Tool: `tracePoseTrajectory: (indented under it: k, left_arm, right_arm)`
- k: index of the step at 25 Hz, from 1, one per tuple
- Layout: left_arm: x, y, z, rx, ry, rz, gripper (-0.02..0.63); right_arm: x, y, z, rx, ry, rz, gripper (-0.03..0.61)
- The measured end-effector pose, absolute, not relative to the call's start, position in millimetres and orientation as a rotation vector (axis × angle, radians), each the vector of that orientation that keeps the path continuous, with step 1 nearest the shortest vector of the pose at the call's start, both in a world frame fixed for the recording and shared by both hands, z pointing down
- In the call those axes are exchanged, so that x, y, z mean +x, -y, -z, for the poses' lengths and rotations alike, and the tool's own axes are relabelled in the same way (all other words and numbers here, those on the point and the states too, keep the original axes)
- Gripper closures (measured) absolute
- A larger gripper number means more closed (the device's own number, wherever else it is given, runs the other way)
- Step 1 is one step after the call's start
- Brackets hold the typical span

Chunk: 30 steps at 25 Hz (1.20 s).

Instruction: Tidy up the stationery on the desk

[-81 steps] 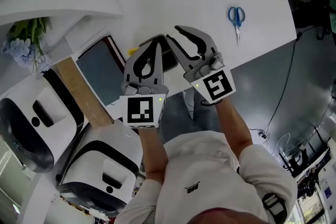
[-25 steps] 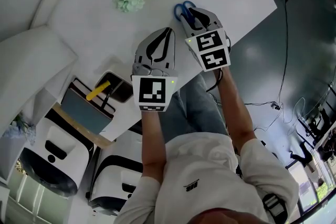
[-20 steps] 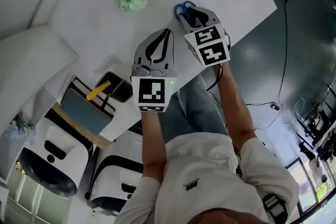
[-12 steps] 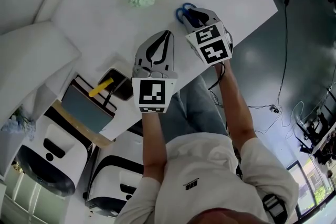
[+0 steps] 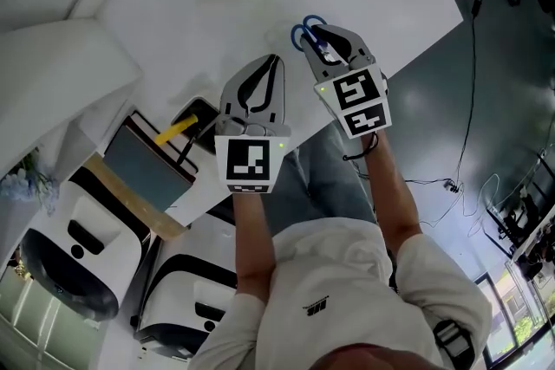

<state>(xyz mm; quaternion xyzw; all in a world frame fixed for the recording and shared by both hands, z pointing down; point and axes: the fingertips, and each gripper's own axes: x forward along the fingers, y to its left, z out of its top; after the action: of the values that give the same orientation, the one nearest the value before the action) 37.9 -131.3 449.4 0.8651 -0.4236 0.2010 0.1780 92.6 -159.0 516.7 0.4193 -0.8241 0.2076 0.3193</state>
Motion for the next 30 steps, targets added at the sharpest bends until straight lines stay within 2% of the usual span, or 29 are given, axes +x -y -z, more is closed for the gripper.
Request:
tracePoseTrajectory:
  k: [22, 30]
  left_arm:
    - [-89, 65, -374, 2.360, 1.450, -0.449, 0.614]
    - [-129, 37, -365, 2.301, 1.501, -0.453, 0.614]
  right_arm:
    - [-34, 84, -384, 0.976, 2.469, -0.331, 0.515]
    - [-82, 49, -365, 0.840, 2.531, -0.327, 0.515]
